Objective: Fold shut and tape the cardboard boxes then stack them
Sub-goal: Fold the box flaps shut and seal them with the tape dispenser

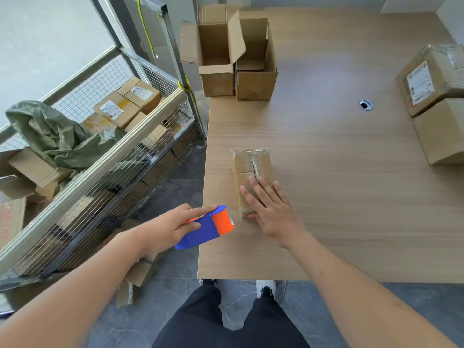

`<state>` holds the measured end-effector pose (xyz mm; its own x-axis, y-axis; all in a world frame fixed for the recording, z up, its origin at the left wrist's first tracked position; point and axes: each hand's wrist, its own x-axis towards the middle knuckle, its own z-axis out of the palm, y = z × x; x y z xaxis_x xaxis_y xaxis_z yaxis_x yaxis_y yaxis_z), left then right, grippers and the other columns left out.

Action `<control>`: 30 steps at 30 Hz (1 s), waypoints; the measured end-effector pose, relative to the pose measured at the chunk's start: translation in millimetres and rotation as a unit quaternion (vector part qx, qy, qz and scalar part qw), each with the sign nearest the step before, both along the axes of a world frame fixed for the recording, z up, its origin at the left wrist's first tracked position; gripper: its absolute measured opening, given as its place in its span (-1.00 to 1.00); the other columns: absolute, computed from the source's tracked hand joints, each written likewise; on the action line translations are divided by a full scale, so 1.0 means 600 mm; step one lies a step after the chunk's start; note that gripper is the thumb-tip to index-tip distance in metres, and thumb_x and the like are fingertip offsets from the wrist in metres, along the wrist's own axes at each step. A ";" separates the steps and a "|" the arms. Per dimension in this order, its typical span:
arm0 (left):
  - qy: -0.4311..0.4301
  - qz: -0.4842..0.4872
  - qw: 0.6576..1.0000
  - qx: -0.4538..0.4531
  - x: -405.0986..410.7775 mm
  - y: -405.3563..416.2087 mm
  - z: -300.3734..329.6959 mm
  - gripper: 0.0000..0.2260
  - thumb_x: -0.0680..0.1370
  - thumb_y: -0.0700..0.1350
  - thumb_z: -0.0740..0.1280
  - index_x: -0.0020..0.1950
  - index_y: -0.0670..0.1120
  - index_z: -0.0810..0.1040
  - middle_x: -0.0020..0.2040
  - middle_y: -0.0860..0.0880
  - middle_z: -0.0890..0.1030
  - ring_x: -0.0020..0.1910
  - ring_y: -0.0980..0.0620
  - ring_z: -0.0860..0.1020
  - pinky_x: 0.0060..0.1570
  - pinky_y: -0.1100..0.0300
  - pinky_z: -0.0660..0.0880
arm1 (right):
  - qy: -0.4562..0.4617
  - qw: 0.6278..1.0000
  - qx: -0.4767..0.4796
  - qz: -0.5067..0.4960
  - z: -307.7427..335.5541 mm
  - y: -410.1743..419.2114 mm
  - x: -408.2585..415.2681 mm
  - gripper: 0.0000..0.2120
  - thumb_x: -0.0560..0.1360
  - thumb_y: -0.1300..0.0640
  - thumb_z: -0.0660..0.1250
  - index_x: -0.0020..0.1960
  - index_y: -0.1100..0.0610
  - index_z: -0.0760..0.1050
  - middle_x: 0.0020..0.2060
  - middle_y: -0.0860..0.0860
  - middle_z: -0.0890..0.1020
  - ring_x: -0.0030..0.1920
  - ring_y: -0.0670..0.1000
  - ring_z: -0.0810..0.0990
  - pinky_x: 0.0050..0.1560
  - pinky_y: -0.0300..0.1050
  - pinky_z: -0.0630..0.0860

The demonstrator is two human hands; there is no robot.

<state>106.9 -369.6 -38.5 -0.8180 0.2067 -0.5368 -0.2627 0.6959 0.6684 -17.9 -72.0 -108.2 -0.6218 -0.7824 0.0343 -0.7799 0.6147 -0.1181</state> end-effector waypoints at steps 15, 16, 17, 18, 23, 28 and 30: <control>-0.117 0.039 0.983 -0.137 -0.023 0.033 -0.051 -0.65 0.73 0.05 0.03 0.52 0.26 0.31 0.28 0.02 0.59 0.21 -0.06 0.55 0.21 0.01 0.46 | -0.100 0.993 0.060 -0.020 0.014 -0.006 -0.005 -0.34 0.69 -0.24 0.01 0.64 -0.20 -0.29 0.62 -0.13 -0.31 0.60 -0.07 -0.37 0.58 0.07 -0.35; -0.104 0.057 0.986 -0.118 -0.018 0.033 -0.048 -0.65 0.73 0.06 0.03 0.50 0.31 0.30 0.21 0.06 0.62 0.14 -0.02 0.58 0.14 0.05 0.48 | -0.106 0.993 0.051 -0.022 0.016 -0.007 -0.004 -0.33 0.68 -0.26 0.02 0.64 -0.20 -0.25 0.63 -0.14 -0.29 0.61 -0.08 -0.36 0.59 0.08 -0.33; -0.086 0.070 0.989 -0.101 -0.017 0.036 -0.047 -0.64 0.72 0.06 0.05 0.50 0.33 0.30 0.13 0.06 0.63 0.06 0.01 0.59 0.06 0.09 0.49 | -0.110 0.993 0.039 -0.022 0.018 -0.008 -0.002 -0.33 0.66 -0.29 0.03 0.65 -0.19 -0.20 0.64 -0.14 -0.25 0.61 -0.09 -0.33 0.60 0.09 -0.30; -0.066 0.081 0.990 -0.094 -0.020 0.039 -0.050 -0.63 0.72 0.05 0.07 0.51 0.32 0.30 0.06 0.03 0.64 -0.02 0.01 0.60 -0.01 0.11 0.50 | -0.113 0.993 0.024 -0.023 0.021 -0.009 0.000 -0.32 0.64 -0.32 0.03 0.66 -0.20 -0.14 0.65 -0.14 -0.20 0.62 -0.10 -0.31 0.61 0.10 -0.28; 0.008 0.135 0.977 -0.166 -0.037 0.082 -0.057 -0.54 0.67 0.18 0.17 0.56 0.38 0.16 -0.03 -0.04 0.46 -0.10 -0.04 0.52 -0.03 0.06 0.48 | -0.113 0.989 -0.024 -0.088 0.025 -0.028 0.017 -0.33 0.57 -0.39 0.03 0.63 -0.20 0.13 0.65 -0.15 0.01 0.64 -0.10 -0.14 0.62 0.09 -0.20; 0.022 0.182 0.958 -0.218 -0.039 0.121 -0.087 -0.45 0.63 0.26 0.23 0.59 0.38 0.12 -0.01 -0.08 0.41 -0.07 -0.11 0.47 0.02 0.01 0.51 | -0.014 0.985 -0.106 -0.139 0.001 -0.056 0.035 -0.42 0.51 -0.22 0.27 0.48 -0.04 0.46 0.56 0.00 0.34 0.59 0.08 0.24 0.60 0.21 0.08; 0.020 0.202 0.956 -0.214 -0.036 0.133 -0.104 -0.41 0.61 0.28 0.26 0.59 0.39 0.11 -0.04 -0.05 0.40 -0.05 -0.10 0.47 0.00 0.02 0.51 | 0.035 0.982 -0.126 -0.140 -0.016 -0.060 0.036 -0.45 0.47 -0.16 0.34 0.43 -0.01 0.50 0.53 0.03 0.40 0.56 0.12 0.31 0.57 0.24 0.16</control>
<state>85.5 -289.9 -100.7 -0.8069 -0.3613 -0.4673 -0.5471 0.7555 0.3605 3.5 -108.3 -117.8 -0.8002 -0.5428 0.2549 -0.5966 0.7639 -0.2461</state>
